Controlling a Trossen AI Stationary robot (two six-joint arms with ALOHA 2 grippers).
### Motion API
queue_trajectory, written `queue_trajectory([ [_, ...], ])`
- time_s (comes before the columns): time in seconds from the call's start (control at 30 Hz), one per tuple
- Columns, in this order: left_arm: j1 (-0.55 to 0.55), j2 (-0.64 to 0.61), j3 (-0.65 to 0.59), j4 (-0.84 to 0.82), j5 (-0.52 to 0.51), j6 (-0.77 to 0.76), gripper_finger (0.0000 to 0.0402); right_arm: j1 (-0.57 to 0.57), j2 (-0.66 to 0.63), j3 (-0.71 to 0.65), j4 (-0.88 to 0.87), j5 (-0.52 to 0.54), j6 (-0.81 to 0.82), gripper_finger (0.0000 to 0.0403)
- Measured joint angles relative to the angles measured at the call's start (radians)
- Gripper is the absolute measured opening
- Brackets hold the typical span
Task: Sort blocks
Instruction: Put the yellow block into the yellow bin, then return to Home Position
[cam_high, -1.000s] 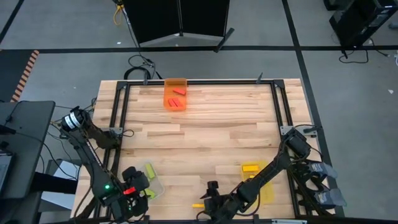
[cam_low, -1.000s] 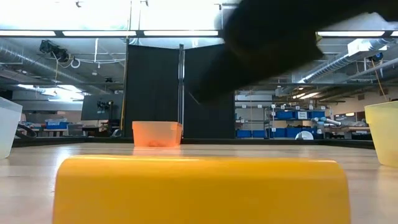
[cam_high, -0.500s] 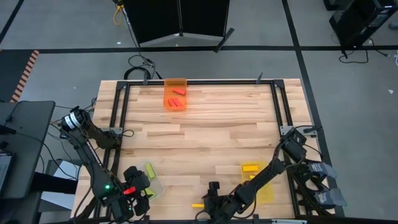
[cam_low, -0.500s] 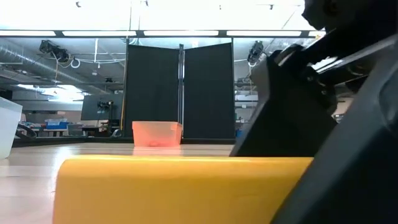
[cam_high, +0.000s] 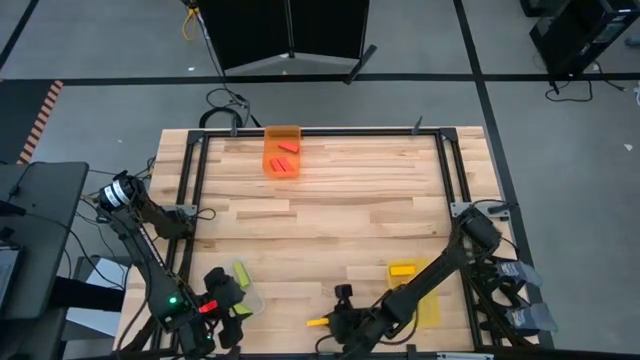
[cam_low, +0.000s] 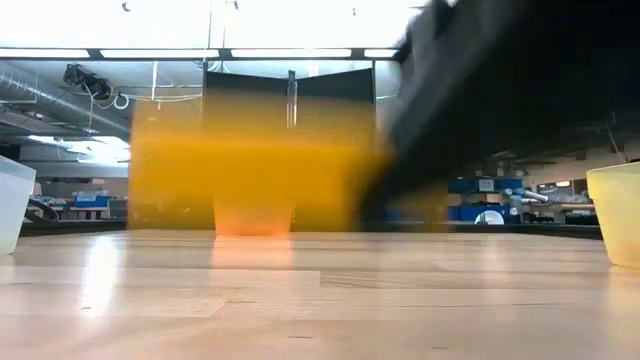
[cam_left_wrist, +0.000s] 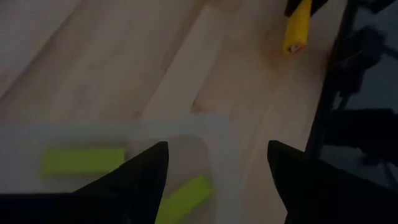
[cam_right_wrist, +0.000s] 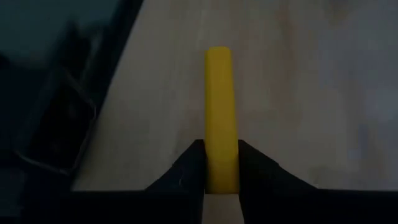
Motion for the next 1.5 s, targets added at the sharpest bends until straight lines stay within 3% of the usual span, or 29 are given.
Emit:
queue_trajectory([
  [0.23, 0.041, 0.0, 0.0, 0.103, -0.123, 0.149, 0.0282, -0.001, -0.212, -0.027, -0.149, 0.138, -0.107, 0.0072],
  [0.43, 0.151, 0.0, 0.0, 0.287, -0.158, 0.442, 0.0263, -0.002, -0.468, -0.247, -0.14, 0.201, -0.077, 0.0072],
  [0.6, 0.241, 0.0, 0.0, 0.403, -0.172, 0.703, 0.0233, 0.045, -0.711, -0.51, -0.152, 0.211, 0.084, 0.0072],
  [0.8, 0.297, -0.002, -0.023, 0.395, -0.168, 0.755, 0.0205, 0.212, -0.955, -0.743, -0.23, 0.166, 0.408, 0.0072],
  [1.1, 0.298, -0.094, -0.163, 0.473, -0.162, 0.702, 0.0197, 0.393, -1.02, -0.834, -0.352, 0.038, 0.766, 0.0073],
  [1.17, 0.298, -0.117, -0.207, 0.518, -0.162, 0.7, 0.0197, 0.406, -1.017, -0.834, -0.409, 0.033, 0.856, 0.0103],
  [1.23, 0.298, -0.137, -0.245, 0.565, -0.16, 0.7, 0.0197, 0.42, -1.017, -0.834, -0.459, 0.032, 0.915, 0.0159],
  [1.37, 0.298, -0.186, -0.296, 0.599, -0.16, 0.7, 0.0197, 0.421, -1.02, -0.834, -0.463, 0.067, 0.923, 0.0259],
  [1.43, 0.307, -0.208, -0.314, 0.593, -0.158, 0.701, 0.0197, 0.41, -1.02, -0.833, -0.461, 0.093, 0.904, 0.0282],
  [1.5, 0.327, -0.236, -0.325, 0.597, -0.147, 0.726, 0.0197, 0.394, -1.021, -0.833, -0.455, 0.143, 0.867, 0.0276],
])
